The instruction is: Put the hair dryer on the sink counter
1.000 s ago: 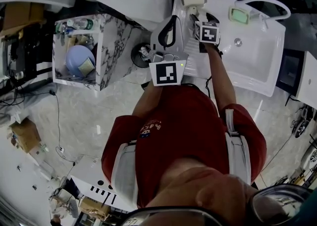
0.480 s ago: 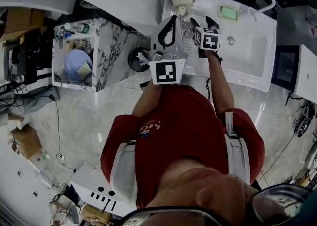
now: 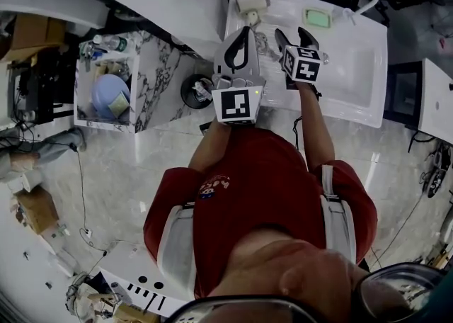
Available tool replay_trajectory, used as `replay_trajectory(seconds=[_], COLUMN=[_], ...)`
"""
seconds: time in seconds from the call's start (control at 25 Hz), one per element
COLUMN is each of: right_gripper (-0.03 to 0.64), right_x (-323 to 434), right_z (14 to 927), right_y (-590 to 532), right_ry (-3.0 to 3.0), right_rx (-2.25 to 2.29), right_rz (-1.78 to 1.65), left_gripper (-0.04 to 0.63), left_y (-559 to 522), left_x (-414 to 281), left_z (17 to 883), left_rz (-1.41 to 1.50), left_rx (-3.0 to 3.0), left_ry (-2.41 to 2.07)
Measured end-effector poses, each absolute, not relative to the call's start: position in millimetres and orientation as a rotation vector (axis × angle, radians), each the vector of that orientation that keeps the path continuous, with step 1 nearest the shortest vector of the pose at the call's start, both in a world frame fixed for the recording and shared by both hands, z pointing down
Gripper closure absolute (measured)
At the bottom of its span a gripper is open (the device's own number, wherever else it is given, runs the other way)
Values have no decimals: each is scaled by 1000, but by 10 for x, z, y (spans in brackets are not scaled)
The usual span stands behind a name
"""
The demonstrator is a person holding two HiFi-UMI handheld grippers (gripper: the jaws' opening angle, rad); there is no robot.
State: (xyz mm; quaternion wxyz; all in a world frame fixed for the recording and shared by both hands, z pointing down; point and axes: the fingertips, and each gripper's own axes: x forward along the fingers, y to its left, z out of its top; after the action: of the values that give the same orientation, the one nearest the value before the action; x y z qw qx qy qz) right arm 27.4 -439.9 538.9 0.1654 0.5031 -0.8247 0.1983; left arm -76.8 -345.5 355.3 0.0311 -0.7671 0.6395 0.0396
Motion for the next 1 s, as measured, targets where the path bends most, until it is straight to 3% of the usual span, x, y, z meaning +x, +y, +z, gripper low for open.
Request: replay_trajectory(seconds=[1.0], right_gripper=[330], right_x=[971], right_z=[4075], right_y=[-3584], right_ry=[-2558], right_rx=[1701], right_rz=[211], left_gripper=[594], left_y=[-2994], left_x=[-373], left_z=[3502], left_rz=[118], left_rx=[-2365], left_ry=[1950])
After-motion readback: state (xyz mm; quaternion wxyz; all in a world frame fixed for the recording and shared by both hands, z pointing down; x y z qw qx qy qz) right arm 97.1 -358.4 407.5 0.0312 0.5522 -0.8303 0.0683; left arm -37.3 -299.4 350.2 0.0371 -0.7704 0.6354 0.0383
